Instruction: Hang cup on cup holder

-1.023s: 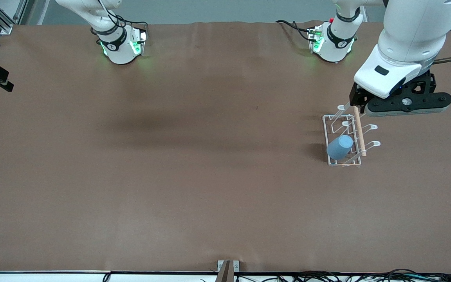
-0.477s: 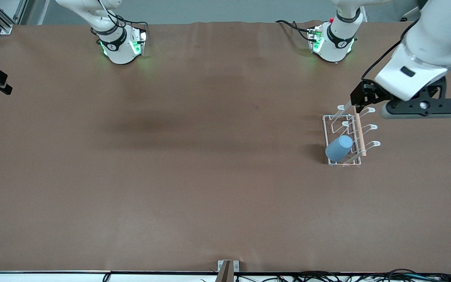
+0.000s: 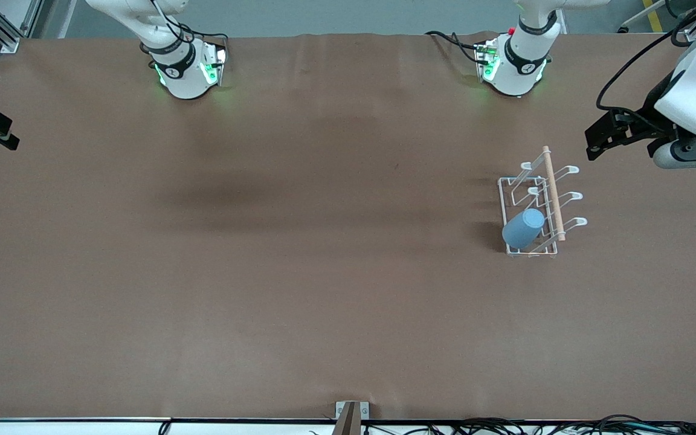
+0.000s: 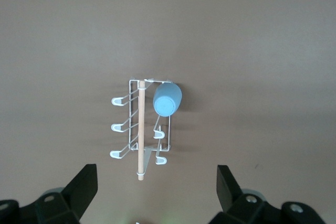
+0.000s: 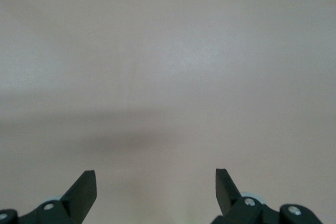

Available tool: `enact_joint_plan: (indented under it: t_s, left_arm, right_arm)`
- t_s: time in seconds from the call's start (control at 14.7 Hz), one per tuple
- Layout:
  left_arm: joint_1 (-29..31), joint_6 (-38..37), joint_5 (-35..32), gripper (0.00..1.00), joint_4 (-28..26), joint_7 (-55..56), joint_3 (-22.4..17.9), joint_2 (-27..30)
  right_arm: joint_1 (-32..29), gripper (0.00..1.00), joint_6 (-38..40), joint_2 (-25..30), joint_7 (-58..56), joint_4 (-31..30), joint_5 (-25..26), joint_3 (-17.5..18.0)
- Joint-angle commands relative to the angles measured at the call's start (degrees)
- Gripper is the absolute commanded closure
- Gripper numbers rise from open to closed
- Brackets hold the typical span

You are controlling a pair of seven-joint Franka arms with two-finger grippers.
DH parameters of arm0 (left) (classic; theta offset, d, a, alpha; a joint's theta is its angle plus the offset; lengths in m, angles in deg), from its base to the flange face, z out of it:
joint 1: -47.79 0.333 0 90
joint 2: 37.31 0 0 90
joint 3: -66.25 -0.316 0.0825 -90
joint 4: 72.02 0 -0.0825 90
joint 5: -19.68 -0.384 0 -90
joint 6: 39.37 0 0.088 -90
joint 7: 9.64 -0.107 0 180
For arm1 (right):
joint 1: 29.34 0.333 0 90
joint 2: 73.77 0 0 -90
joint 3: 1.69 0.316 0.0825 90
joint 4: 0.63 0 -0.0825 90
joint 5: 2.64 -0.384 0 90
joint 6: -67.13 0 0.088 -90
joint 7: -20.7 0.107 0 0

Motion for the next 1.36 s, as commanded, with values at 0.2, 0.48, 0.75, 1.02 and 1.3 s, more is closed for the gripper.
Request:
enact_joint_plan:
  t_s: [0.2,0.48,0.75,1.02,1.3]
  left_arm:
    - [-0.35,5.46,1.74,0.0,-17.27,-1.18,-1.95,12.27]
    - [0.78,7.49,1.83,0.0,-21.94,-1.09,-1.86,15.79]
    - [1.05,5.82,1.74,0.0,-19.83,-1.17,-1.86,15.0]
    - [1.14,5.82,1.48,0.0,-17.73,-6.51,-1.86,13.6]
    - [1.05,5.82,1.13,0.0,-17.2,-9.26,-1.86,13.07]
  right_arm:
    - [-0.73,0.0,-0.59,0.2,0.76,-0.16,0.35,0.82]
    - [-0.47,0.0,-0.6,0.2,0.76,-0.07,0.35,0.74]
    - [-0.38,0.0,-0.6,0.2,0.76,-0.07,0.35,0.74]
    - [-0.29,0.0,-0.6,0.2,0.85,-0.07,0.35,0.82]
    - [-0.29,0.0,-0.6,0.2,0.85,-0.07,0.26,0.82]
